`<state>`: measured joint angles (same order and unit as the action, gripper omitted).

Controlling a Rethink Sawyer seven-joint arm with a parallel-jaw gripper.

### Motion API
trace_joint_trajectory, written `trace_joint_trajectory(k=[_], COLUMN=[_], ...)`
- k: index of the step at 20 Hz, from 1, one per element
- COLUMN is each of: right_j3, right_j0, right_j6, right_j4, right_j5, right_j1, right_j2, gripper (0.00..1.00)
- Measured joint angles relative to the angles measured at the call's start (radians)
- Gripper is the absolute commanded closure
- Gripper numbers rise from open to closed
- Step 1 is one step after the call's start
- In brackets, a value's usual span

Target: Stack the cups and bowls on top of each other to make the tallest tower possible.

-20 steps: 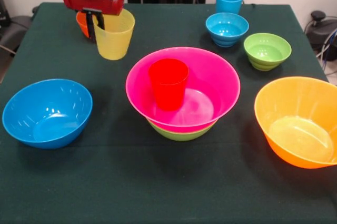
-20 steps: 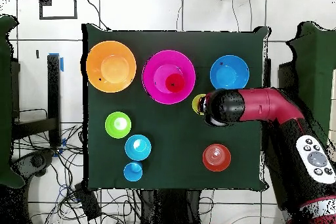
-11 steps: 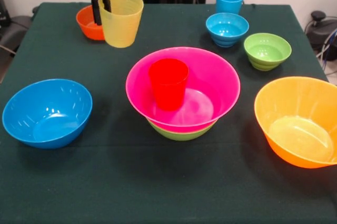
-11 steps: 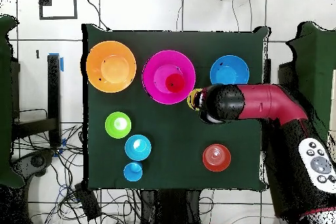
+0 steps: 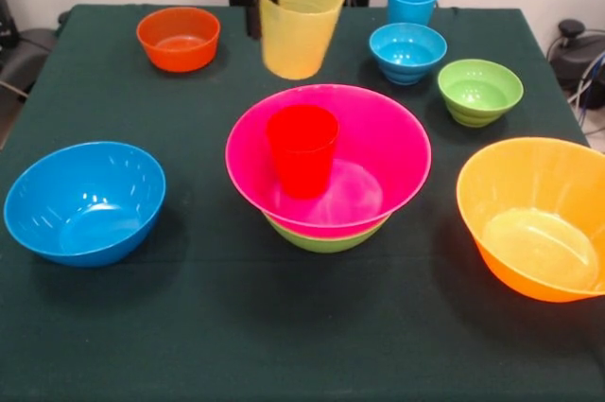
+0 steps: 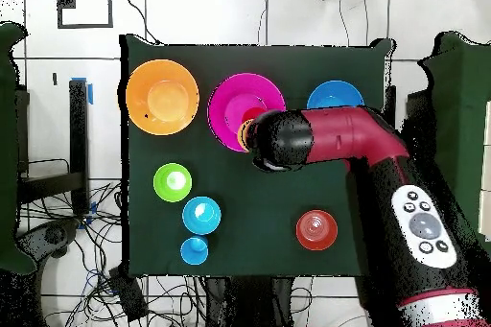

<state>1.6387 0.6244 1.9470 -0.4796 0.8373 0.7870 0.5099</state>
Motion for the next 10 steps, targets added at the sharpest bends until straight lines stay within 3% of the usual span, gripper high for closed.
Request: trace_joint_trajectory(k=[10], right_j3=[-0.001], right_j0=[-0.158], right_j6=[0.002], right_j4=[0.030], right_j5=[-0.004], right_j1=[-0.008], right_j2=[-0.040], gripper=[1.00])
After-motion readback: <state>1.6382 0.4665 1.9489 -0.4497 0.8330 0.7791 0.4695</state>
